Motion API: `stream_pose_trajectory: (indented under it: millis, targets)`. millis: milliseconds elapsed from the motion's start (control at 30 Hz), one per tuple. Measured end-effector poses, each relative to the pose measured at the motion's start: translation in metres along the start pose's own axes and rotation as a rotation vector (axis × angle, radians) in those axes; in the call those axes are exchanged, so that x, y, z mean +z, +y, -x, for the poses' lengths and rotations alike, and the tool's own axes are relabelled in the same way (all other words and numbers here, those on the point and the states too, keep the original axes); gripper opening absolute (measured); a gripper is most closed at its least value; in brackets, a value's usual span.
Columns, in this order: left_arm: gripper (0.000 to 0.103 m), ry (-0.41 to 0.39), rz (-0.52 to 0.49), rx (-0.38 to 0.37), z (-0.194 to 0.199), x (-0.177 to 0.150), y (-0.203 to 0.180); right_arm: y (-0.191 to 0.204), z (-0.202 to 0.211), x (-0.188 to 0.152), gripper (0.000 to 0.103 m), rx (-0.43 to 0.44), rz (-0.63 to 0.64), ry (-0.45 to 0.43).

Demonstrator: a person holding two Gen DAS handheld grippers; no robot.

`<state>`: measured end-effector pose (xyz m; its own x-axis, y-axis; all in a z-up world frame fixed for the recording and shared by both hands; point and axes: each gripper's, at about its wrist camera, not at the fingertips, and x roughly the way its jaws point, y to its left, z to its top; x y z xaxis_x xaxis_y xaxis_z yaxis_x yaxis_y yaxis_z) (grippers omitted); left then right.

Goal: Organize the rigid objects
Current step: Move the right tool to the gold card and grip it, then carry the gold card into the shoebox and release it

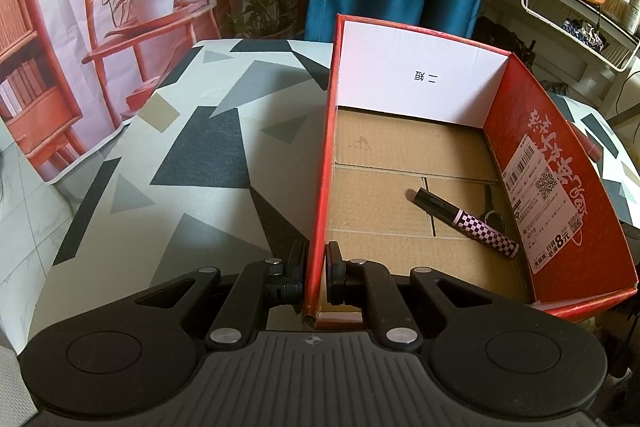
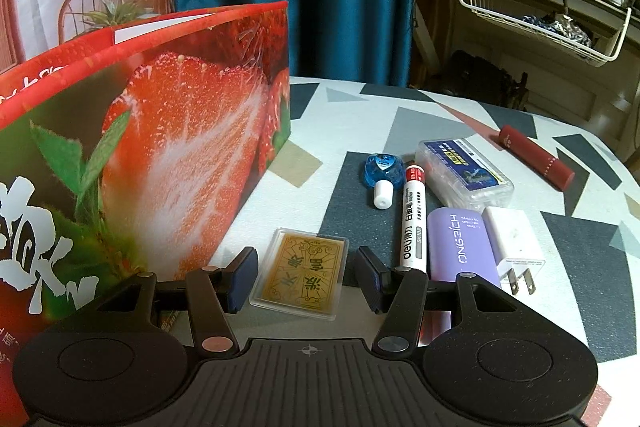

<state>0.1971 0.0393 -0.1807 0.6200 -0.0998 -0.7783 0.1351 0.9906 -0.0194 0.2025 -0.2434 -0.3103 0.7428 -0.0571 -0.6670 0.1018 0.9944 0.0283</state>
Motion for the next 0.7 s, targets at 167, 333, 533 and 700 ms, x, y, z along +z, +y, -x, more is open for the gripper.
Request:
stream_pose_trajectory:
  millis: [167,333,533,700]
  targets:
    - [0.011,0.000,0.006,-0.004,0.000,0.000,0.001,0.003,0.003,-0.002,0.044,0.000,0.023,-0.012]
    - [0.011,0.001,0.006,-0.004,-0.001,0.000,0.000,0.005,0.004,-0.001,0.043,-0.005,0.033,-0.018]
    - [0.011,0.001,0.006,-0.004,-0.001,0.000,0.000,-0.001,0.006,0.000,0.043,0.015,0.006,-0.019]
    - [0.011,0.003,0.009,-0.007,-0.002,0.000,0.001,-0.003,0.017,0.009,0.043,0.011,0.001,-0.044]
